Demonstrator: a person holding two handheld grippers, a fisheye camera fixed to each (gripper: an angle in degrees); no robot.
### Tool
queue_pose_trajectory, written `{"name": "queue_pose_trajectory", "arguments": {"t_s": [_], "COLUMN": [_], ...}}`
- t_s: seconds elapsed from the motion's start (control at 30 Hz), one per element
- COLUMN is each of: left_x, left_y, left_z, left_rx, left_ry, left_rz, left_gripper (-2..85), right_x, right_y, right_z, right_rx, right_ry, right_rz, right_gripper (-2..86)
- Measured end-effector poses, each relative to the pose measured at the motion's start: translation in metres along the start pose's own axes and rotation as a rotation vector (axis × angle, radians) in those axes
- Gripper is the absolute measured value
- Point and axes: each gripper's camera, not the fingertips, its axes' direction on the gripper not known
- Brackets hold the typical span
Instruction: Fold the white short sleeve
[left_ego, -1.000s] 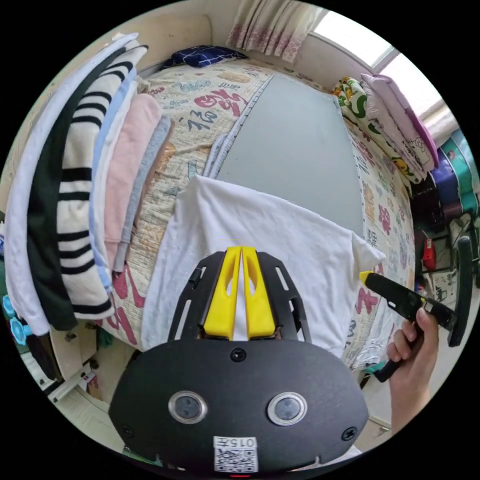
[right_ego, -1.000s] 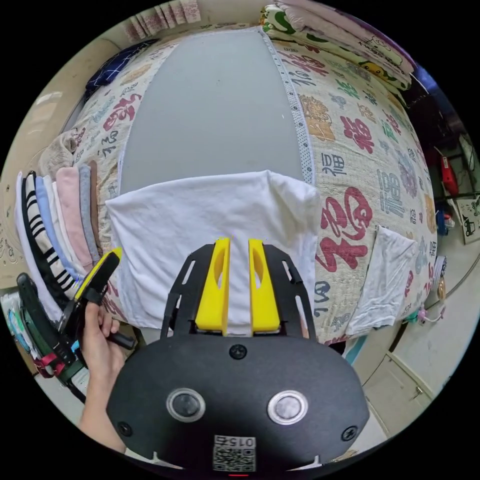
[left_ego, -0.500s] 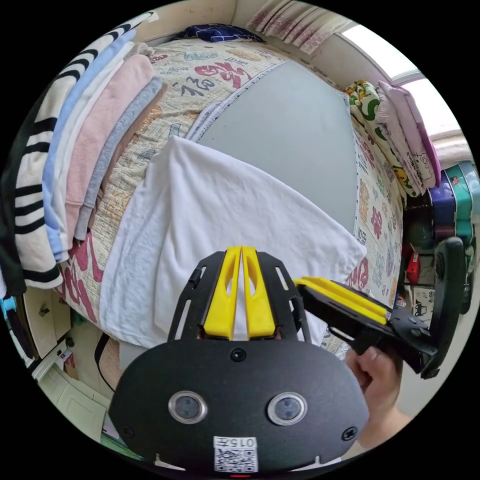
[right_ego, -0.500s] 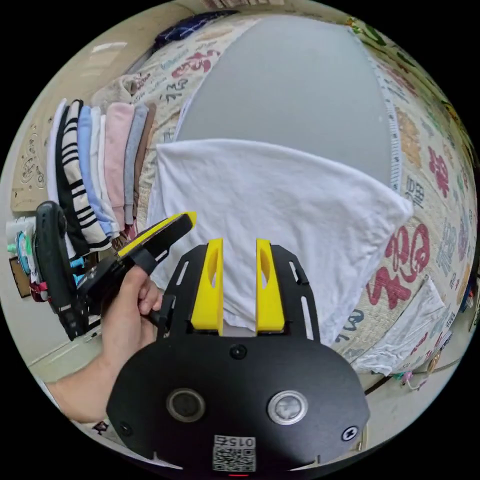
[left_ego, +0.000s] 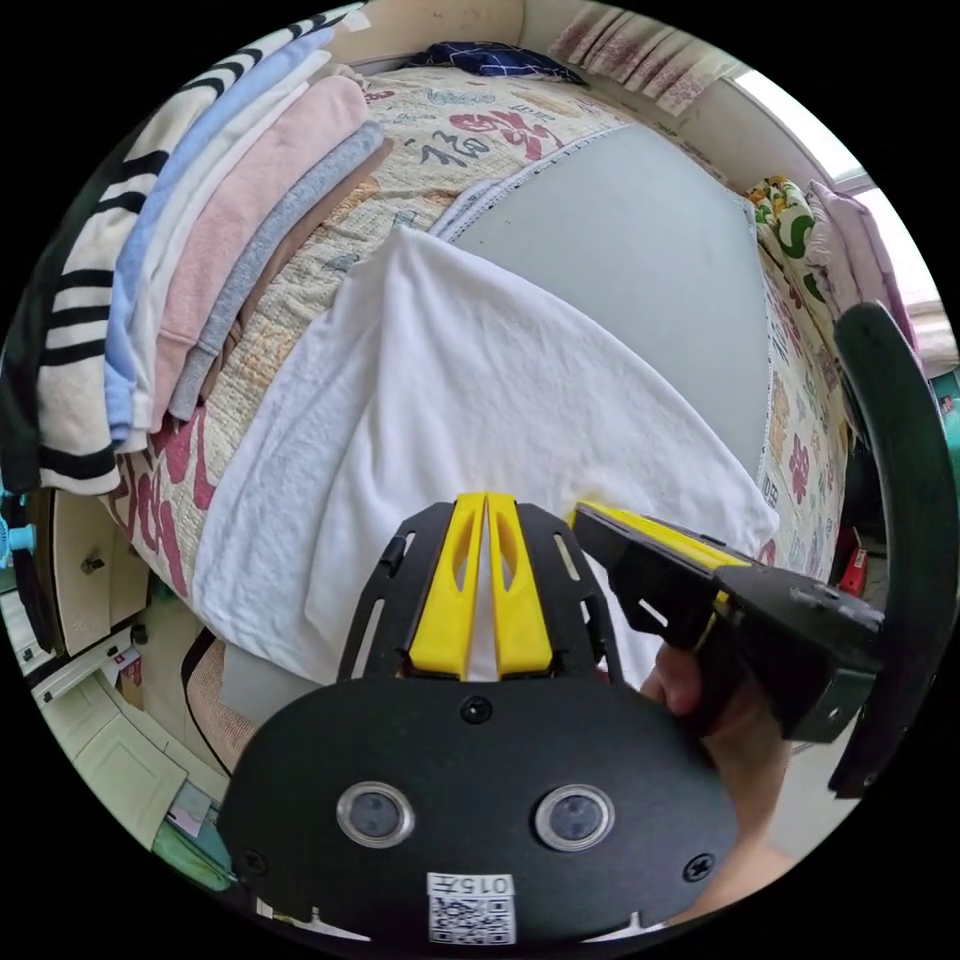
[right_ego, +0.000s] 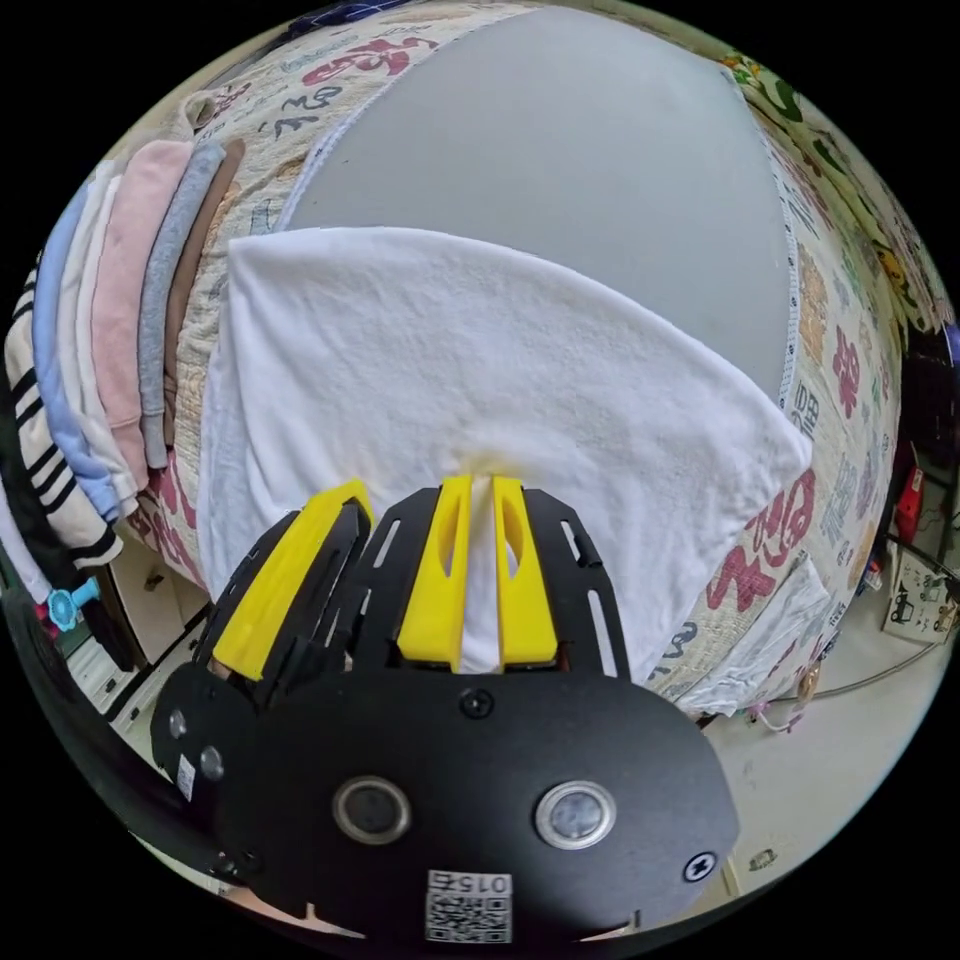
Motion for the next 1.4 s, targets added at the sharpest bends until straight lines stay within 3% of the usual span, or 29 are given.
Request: {"name": "queue_pose_trajectory", "arguments": {"t_s": [0.37, 0.53, 0.67, 1.4], "left_x": [0.017, 0.009, 0.001, 0.028], "left_y": [-0.011, -0.025, -0.04, -0.1], "left_z": [0.017, 0.022, 0.028, 0.038], "left_rx": [0.042, 0.027, -0.035, -0.14], "left_ry": [-0.022, 0.064, 0.138, 0.098], "left_rz": [0.031, 0.035, -0.133, -0.081], "left_gripper": [-0.3, -0.3, -0.2, -0.3], "right_x": [0.041, 0.055, 0.061, 0.16], "right_y": [0.006, 0.005, -0.007, -0.031], "right_z": [0.091, 0.123, 0.148, 0.218], "right_rx": [0.081, 0.097, 0.049, -0.048], "right_ry": [0.033, 0.067, 0.135, 0.127], "right_rz": [0.099, 0.179, 0.212, 0.267], "right_gripper": [4.3, 2.8, 1.1, 0.3]}}
